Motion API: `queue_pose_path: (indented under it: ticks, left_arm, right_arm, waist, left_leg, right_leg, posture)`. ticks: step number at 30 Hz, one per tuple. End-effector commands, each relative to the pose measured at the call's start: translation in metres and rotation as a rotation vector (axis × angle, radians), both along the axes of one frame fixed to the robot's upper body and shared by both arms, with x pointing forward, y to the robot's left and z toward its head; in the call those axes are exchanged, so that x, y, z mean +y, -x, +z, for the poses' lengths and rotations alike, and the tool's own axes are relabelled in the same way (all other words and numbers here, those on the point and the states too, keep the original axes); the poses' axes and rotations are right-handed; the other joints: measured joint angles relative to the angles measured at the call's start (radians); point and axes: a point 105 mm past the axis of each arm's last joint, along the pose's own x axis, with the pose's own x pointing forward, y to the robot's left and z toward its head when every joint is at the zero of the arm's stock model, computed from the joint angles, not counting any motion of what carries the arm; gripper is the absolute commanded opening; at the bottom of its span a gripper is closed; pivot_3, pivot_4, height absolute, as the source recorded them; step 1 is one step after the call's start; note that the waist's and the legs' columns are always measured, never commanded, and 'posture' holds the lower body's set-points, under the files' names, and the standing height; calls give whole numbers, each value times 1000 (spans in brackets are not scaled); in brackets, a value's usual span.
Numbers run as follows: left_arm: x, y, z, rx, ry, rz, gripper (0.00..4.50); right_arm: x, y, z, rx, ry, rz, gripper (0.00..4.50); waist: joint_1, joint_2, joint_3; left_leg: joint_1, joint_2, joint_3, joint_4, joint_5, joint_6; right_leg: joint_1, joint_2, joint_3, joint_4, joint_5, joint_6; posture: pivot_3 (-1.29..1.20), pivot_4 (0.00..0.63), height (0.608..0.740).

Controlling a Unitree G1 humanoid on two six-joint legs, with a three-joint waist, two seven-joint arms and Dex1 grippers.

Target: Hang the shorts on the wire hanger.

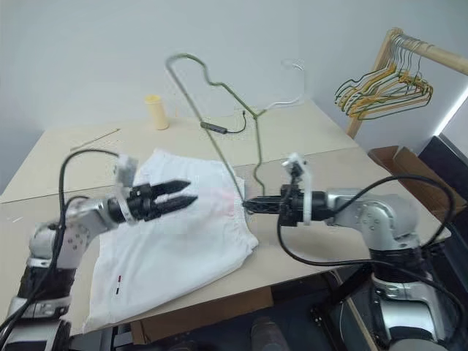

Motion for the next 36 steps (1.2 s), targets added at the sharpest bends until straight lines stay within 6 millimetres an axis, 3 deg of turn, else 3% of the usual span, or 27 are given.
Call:
queue_pose_path:
  ticks: [1, 5, 12, 18, 25, 36]
  left_arm:
    - [11, 3, 5, -107, -149, 33, 4474]
    - [19, 20, -14, -187, -415, -56, 4474]
    - [17, 44, -19, -180, -446, -168, 4474]
    - [14, 52, -31, -150, -467, -194, 4474]
    - [12, 55, -32, -146, -478, -212, 4474]
    - [14, 50, -27, -174, -495, -197, 4474]
  right_arm:
    - [-23, 6, -10, 77, 66, -44, 0]
    - [-58, 16, -33, 244, 185, -96, 0]
    - [-103, 17, -55, 437, 332, -166, 0]
    - [-113, 18, -57, 664, 207, -113, 0]
    - [-110, 16, -76, 721, 243, -49, 0]
    - [-105, 12, -79, 692, 227, 15, 0]
  waist:
    - [1, 0, 0]
    - [1, 1, 1]
    - [-4, 2, 2]
    - [-8, 2, 2]
    - [-4, 2, 2]
    - [-4, 3, 2]
  left_leg:
    - [0, 0, 0, 0, 0, 0]
    - [0, 1, 1, 0, 0, 0]
    - [1, 2, 6, 0, -1, 1]
    - [2, 2, 9, 0, -1, 2]
    - [1, 2, 8, 0, -1, 2]
    - [1, 1, 7, 2, -1, 2]
  right_leg:
    - [0, 0, 0, 0, 0, 0]
    - [-1, 0, 0, 0, -3, 4]
    - [0, 1, 3, -1, -5, 8]
    - [0, 1, 6, -1, -6, 9]
    - [-1, 1, 6, -1, -6, 9]
    - [-1, 0, 5, 0, -6, 9]
  posture:
    - [-260, 0, 740]
    - [-247, 0, 740]
    - [-241, 0, 740]
    - [-230, 0, 740]
    - [-212, 0, 740]
    - [-205, 0, 740]
